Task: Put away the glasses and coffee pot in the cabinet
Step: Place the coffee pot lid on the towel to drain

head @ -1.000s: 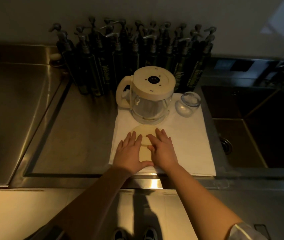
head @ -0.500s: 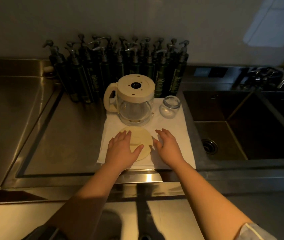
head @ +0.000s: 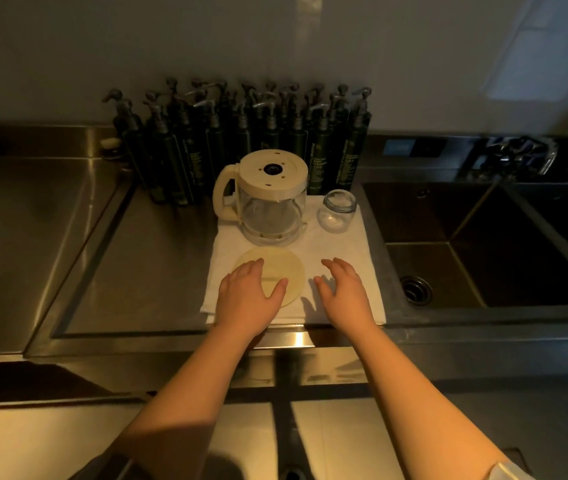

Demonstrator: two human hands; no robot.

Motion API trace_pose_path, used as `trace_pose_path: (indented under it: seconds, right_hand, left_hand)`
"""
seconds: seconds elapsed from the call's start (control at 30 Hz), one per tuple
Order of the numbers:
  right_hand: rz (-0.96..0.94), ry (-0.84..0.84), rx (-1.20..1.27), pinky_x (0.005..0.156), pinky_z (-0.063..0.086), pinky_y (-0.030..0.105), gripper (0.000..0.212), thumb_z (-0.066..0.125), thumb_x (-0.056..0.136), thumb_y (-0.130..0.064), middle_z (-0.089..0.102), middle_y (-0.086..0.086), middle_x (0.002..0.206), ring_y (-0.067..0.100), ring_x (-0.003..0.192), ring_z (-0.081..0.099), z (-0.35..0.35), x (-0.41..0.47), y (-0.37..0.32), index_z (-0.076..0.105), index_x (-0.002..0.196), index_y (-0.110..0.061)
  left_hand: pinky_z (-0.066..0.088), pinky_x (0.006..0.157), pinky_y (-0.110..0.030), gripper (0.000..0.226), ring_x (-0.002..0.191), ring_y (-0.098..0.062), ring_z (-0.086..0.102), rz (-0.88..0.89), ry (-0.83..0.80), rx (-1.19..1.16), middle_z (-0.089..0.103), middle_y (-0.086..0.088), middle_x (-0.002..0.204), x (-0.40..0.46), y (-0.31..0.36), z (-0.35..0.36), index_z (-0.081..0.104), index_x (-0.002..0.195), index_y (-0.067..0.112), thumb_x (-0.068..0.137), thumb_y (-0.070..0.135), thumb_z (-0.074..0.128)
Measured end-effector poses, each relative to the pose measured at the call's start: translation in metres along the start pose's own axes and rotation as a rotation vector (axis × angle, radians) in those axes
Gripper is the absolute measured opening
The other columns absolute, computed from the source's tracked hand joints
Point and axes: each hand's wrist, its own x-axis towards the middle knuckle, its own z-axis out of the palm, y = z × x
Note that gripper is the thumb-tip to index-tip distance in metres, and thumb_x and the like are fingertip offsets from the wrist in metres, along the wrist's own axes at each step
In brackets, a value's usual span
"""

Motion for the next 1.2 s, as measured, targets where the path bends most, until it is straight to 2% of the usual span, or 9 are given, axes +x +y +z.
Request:
trace_pose_path:
  seconds: [0.27, 0.6, 1.2]
  right_hand:
    - [0.059, 0.042, -0.009, 0.11, 0.031, 0.033, 0.043, 0.048, 0.098, -0.032, 0.035, 0.004, 0.151, 0.02, 0.137, 0.035, 0.014, -0.037, -0.017, 0.044, 0.139, -0.021]
    - [0.09, 0.052, -0.004, 0.111, 0.031, 0.034, 0.043, 0.048, 0.098, -0.032, 0.034, 0.004, 0.151, 0.021, 0.137, 0.035, 0.023, -0.071, -0.022, 0.044, 0.139, -0.022]
    - [0.087, 0.029, -0.007, 0.109, 0.033, 0.034, 0.041, 0.049, 0.098, -0.03, 0.033, 0.005, 0.151, 0.023, 0.136, 0.035, -0.003, -0.073, -0.004, 0.046, 0.138, -0.023]
  left_hand:
    - [0.029, 0.113, -0.038, 0.064, 0.134, -0.021, 0.039, 0.003, 0.005, -0.023, 0.042, -0.002, 0.148, -0.033, -0.018, -0.015, 0.037, 0.145, 0.019, 0.093, 0.056, 0.044]
    - [0.03, 0.113, -0.041, 0.065, 0.133, -0.02, 0.04, 0.002, -0.029, -0.046, 0.044, -0.001, 0.146, -0.059, -0.028, -0.02, 0.037, 0.145, 0.02, 0.092, 0.057, 0.045]
    - [0.032, 0.112, -0.041, 0.066, 0.135, -0.024, 0.038, -0.041, -0.017, -0.052, 0.042, -0.003, 0.149, -0.066, 0.009, -0.007, 0.034, 0.147, 0.02, 0.093, 0.056, 0.045]
